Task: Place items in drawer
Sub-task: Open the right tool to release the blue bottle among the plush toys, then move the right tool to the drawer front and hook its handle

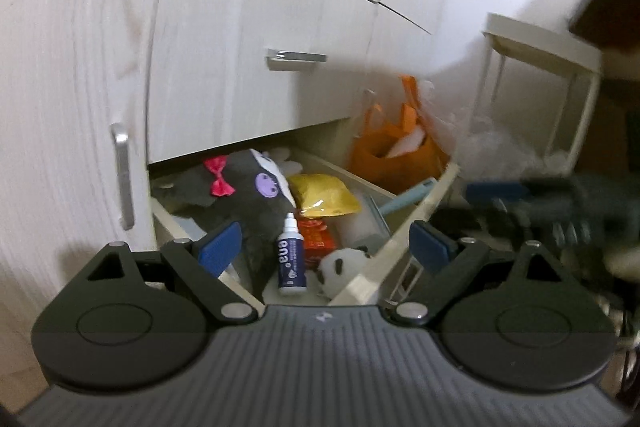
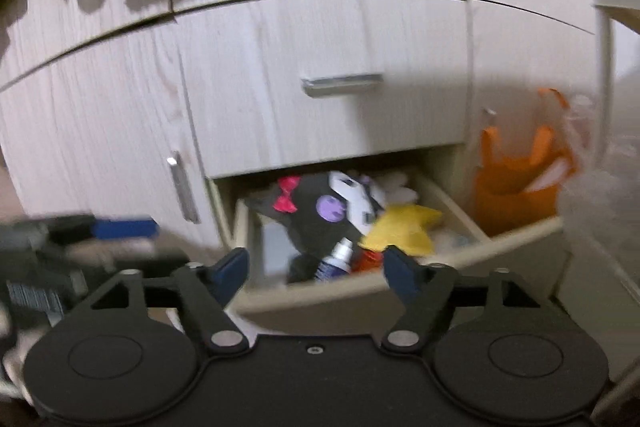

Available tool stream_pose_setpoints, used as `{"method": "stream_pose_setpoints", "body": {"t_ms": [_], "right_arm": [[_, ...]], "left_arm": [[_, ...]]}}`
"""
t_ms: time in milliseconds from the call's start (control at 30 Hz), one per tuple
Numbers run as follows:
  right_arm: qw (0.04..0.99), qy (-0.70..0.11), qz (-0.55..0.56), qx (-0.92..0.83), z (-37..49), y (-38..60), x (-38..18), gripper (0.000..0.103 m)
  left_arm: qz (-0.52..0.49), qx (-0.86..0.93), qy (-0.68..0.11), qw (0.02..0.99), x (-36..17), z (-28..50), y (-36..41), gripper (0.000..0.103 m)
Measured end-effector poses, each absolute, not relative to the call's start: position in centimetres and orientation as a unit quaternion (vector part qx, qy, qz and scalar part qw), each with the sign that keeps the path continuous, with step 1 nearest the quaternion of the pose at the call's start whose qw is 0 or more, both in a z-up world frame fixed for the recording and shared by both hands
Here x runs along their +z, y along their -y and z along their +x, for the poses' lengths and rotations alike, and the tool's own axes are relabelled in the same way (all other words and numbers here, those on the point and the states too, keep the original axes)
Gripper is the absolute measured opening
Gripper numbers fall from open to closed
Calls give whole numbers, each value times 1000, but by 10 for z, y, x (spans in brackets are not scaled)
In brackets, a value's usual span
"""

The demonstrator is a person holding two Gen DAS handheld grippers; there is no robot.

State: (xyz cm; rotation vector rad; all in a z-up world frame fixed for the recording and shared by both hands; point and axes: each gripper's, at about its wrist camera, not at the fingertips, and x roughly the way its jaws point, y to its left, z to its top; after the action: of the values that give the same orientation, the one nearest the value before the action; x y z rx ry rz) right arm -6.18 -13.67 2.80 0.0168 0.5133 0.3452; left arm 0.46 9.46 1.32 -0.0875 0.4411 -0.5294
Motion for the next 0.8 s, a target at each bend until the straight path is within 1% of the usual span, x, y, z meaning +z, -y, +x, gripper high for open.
{"method": "stream_pose_setpoints", "body": {"t_ms": [133,200,267,367,467,500,533,600,633,667,700,733,800], "right_arm": [[949,-264,-11,174,-69,148,6,83],[945,-273,-17,181,-69,149,-7,83],[941,-278,-27,189,-65,147,-19,83],[937,-290,-54,187,-56,138,-38,83],[930,-301,-70,197,-47,130,-50,80],[927,-307,-82,201,-44,126,-54,74],[923,-312,-101,202,-42,122,-58,66],[914,-322,-144,199,-38,112,-67,59],[912,-324,-164,194,-37,108,-72,52],[909,-325,-183,188,-36,105,-76,47],[904,-330,-202,181,-34,102,-82,39],[902,-335,-211,175,-31,102,-86,34],[905,-325,-227,151,-28,105,-91,33]], "left_arm": [[-11,-287,-200,937,13,-4,-91,92],[33,-336,-163,927,12,-18,-86,93],[55,-355,-140,923,11,-27,-80,95],[69,-352,-157,920,9,-27,-70,95],[81,-349,-171,918,3,-23,-62,95],[84,-341,-177,919,0,-20,-60,95],[88,-333,-183,921,-2,-18,-57,95],[101,-320,-187,923,-6,-15,-54,95],[106,-317,-188,924,-9,-14,-53,94],[109,-314,-190,924,-11,-12,-52,94],[111,-311,-191,924,-12,-12,-50,93],[118,-307,-190,925,-13,-11,-49,93],[124,-307,-187,925,-15,-12,-47,93]]}}
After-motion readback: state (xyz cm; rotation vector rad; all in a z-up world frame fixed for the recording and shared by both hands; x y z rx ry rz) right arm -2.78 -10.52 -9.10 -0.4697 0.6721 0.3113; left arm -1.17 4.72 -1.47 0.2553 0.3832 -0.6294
